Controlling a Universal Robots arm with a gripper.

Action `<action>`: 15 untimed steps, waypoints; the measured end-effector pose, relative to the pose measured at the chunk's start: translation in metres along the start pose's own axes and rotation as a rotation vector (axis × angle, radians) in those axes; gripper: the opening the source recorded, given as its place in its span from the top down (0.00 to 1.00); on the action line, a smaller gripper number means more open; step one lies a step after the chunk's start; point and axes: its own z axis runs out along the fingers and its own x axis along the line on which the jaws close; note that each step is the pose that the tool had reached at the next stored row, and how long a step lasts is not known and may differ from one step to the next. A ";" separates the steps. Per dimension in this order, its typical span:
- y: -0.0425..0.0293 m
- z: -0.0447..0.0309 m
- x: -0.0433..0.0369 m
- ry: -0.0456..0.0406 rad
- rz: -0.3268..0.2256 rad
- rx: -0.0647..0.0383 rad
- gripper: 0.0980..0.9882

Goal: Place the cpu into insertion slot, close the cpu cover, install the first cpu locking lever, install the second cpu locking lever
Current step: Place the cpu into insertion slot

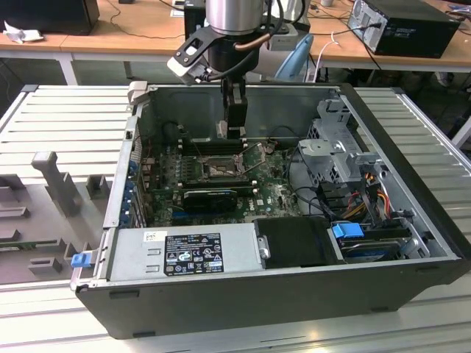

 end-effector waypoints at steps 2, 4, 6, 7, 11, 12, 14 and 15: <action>0.0000 0.0005 0.0000 0.0001 0.000 0.000 0.52; -0.0001 0.0009 0.0000 0.0000 0.000 0.000 0.52; -0.0001 0.0012 0.0000 0.0001 0.000 0.000 0.52; -0.0001 0.0016 0.0000 0.0002 0.000 0.000 0.52; -0.0002 0.0032 -0.0001 0.0001 0.000 0.000 0.52; -0.0002 0.0041 -0.0001 0.0002 0.000 0.000 0.52; -0.0003 0.0065 -0.0001 0.0001 0.000 0.001 0.52; -0.0004 0.0073 -0.0001 0.0001 0.000 0.001 0.52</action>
